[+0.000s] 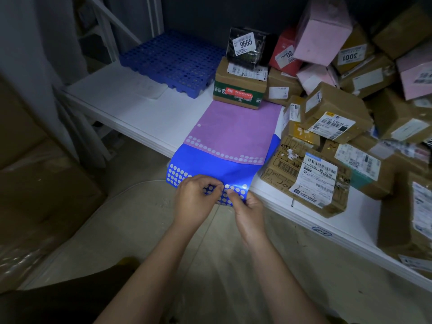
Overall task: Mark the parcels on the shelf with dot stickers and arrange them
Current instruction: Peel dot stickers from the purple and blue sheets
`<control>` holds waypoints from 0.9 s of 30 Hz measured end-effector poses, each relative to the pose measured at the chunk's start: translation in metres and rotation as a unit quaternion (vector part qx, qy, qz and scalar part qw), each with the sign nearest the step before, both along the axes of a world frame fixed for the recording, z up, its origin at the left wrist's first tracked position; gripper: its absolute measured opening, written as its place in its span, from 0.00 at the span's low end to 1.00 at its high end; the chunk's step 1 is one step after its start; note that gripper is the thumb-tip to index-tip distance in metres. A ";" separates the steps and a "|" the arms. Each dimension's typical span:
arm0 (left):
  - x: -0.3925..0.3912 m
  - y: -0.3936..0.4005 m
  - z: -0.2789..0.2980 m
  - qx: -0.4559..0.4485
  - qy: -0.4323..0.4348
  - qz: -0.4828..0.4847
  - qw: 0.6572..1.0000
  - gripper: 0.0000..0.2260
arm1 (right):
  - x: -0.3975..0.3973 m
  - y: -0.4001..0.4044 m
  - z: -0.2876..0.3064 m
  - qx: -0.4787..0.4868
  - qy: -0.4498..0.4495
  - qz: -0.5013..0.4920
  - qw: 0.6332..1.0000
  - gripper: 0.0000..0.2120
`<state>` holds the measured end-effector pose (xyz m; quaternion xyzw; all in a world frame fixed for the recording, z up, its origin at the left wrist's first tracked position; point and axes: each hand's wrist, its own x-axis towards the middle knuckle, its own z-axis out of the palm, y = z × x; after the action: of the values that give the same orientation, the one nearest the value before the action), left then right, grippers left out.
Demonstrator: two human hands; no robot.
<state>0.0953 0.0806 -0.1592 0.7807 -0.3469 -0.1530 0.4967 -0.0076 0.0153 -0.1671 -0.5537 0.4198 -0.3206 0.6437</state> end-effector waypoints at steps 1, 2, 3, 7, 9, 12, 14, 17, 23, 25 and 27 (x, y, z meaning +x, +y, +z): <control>0.000 0.000 0.000 0.001 0.016 0.001 1.000 0.06 | 0.000 0.001 0.001 -0.003 0.005 0.000 1.000 0.08; 0.001 0.000 0.000 0.004 0.020 0.001 1.000 0.06 | 0.000 0.001 0.002 -0.006 0.010 -0.002 1.000 0.08; 0.002 -0.001 0.001 0.010 0.015 -0.001 1.000 0.07 | -0.001 0.002 0.003 -0.006 0.011 -0.008 1.000 0.07; 0.003 -0.003 0.006 0.044 -0.095 -0.002 0.995 0.06 | -0.005 0.001 0.004 -0.033 -0.001 -0.080 0.996 0.06; 0.003 -0.005 0.007 0.067 -0.148 -0.014 0.987 0.06 | -0.006 0.000 0.005 -0.040 0.002 -0.086 0.996 0.07; 0.005 -0.008 0.006 0.060 -0.140 -0.016 0.988 0.08 | -0.004 0.000 0.005 -0.036 0.002 -0.080 0.996 0.07; 0.005 -0.006 0.005 0.047 -0.131 -0.019 0.990 0.08 | -0.003 0.000 0.006 -0.036 0.001 -0.081 0.996 0.07; 0.007 -0.004 0.002 0.047 -0.132 -0.020 0.990 0.05 | -0.003 -0.001 0.005 -0.031 0.003 -0.076 0.997 0.07; 0.009 -0.006 0.004 0.071 -0.169 -0.026 0.983 0.04 | -0.003 -0.002 0.005 -0.040 0.033 -0.070 0.996 0.04; 0.009 -0.006 0.006 0.080 -0.188 -0.022 0.979 0.04 | -0.005 -0.003 0.004 -0.054 0.053 -0.069 0.995 0.03; 0.012 -0.009 0.007 0.097 -0.188 -0.019 0.977 0.03 | -0.005 -0.006 0.002 -0.066 0.079 -0.078 0.992 0.03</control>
<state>0.1069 0.0719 -0.1522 0.8333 -0.4323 -0.0457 0.3416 -0.0125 0.0088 -0.1649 -0.5844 0.4889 -0.3519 0.5437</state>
